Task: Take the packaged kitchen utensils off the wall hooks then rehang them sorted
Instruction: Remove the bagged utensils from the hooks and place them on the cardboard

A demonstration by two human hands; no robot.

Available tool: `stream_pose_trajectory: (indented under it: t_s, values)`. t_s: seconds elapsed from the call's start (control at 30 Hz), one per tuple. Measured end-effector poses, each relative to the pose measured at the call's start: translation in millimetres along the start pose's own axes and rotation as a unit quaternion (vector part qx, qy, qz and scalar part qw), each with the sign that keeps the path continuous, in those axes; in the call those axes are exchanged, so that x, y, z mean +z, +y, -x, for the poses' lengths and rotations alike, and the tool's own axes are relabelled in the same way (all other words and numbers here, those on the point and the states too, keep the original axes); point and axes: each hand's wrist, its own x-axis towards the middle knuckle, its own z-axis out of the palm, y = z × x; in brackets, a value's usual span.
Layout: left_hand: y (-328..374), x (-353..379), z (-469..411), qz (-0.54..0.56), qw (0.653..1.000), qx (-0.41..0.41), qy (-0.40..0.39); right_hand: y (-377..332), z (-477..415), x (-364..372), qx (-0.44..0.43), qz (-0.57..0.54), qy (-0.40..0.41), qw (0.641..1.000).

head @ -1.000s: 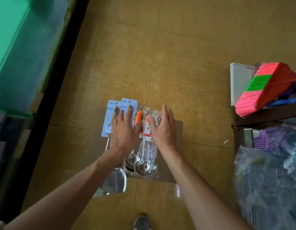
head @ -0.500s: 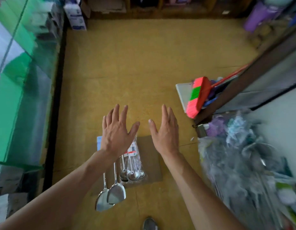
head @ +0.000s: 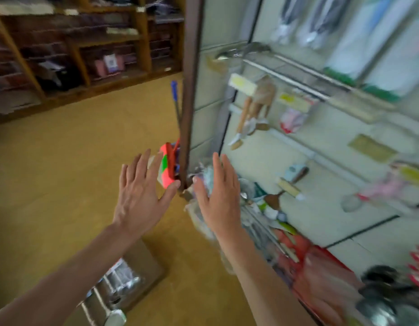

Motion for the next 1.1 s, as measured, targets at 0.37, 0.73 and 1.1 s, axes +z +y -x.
stream_pose_trajectory:
  t_s: [0.37, 0.73, 1.1]
  values:
    - [303.7, -1.6, 24.6, 0.094, 0.977, 0.191, -0.019, 131.8, 54.7, -276.4, 0.087, 0.089, 0.135, 0.983]
    - [535.7, -14.8, 131.2, 0.169, 0.925, 0.334, -0.068, 199.6, 187.7, -494.9, 0.206, 0.160, 0.231, 0.937]
    - [684.0, -50.2, 225.5, 0.233, 0.839, 0.477, -0.119, 206.9, 306.1, -640.3, 0.302, 0.226, 0.335, 0.863]
